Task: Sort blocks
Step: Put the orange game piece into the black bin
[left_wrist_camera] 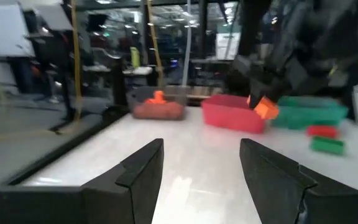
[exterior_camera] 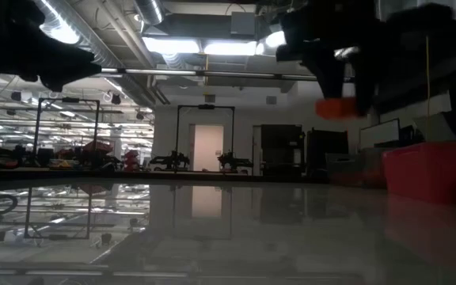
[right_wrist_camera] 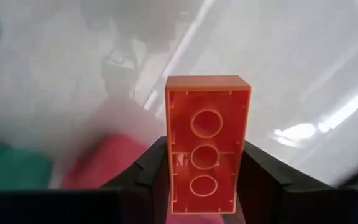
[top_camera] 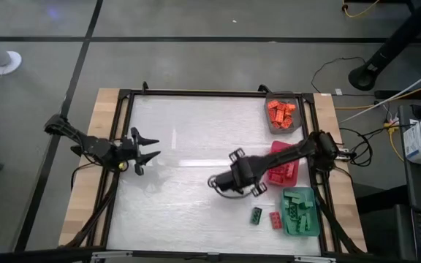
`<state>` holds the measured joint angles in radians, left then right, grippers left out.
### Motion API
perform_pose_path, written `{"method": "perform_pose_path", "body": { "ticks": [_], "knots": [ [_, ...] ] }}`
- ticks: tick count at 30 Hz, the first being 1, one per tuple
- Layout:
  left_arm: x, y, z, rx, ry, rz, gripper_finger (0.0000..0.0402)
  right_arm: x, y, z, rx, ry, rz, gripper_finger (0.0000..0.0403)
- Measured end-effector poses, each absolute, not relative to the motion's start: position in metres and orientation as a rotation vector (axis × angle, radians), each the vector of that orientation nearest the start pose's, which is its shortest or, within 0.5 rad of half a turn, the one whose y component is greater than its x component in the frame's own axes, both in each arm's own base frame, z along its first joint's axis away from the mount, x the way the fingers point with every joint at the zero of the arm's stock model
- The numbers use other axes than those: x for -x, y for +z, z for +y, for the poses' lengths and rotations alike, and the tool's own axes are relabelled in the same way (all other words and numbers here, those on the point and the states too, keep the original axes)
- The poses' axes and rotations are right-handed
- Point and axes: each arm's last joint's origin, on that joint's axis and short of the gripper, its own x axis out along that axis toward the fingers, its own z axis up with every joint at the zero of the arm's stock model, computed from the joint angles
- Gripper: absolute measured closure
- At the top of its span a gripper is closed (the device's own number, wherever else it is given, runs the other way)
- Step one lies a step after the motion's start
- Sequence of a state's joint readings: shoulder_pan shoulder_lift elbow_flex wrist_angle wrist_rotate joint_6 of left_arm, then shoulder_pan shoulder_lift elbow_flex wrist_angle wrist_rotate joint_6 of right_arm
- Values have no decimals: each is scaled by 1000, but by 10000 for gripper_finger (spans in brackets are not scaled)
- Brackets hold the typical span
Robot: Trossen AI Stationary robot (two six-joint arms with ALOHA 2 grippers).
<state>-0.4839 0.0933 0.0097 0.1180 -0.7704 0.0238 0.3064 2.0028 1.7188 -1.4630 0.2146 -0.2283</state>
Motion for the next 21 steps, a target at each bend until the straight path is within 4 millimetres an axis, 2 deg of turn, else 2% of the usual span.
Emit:
{"method": "perform_pose_path", "body": {
  "ticks": [5,10,14,21],
  "knots": [
    [-95,170,-19,-85,369,-6,202,-360,256,62,533,156,1725,266],
    [-96,169,-10,-155,462,21,202,-360,258,7,370,68,1784,266],
    [-97,166,-2,-169,537,61,202,-352,257,-43,219,-15,1814,266],
    [-97,165,7,-191,625,82,202,-326,255,-130,-15,-189,1842,266]
  ]
}}
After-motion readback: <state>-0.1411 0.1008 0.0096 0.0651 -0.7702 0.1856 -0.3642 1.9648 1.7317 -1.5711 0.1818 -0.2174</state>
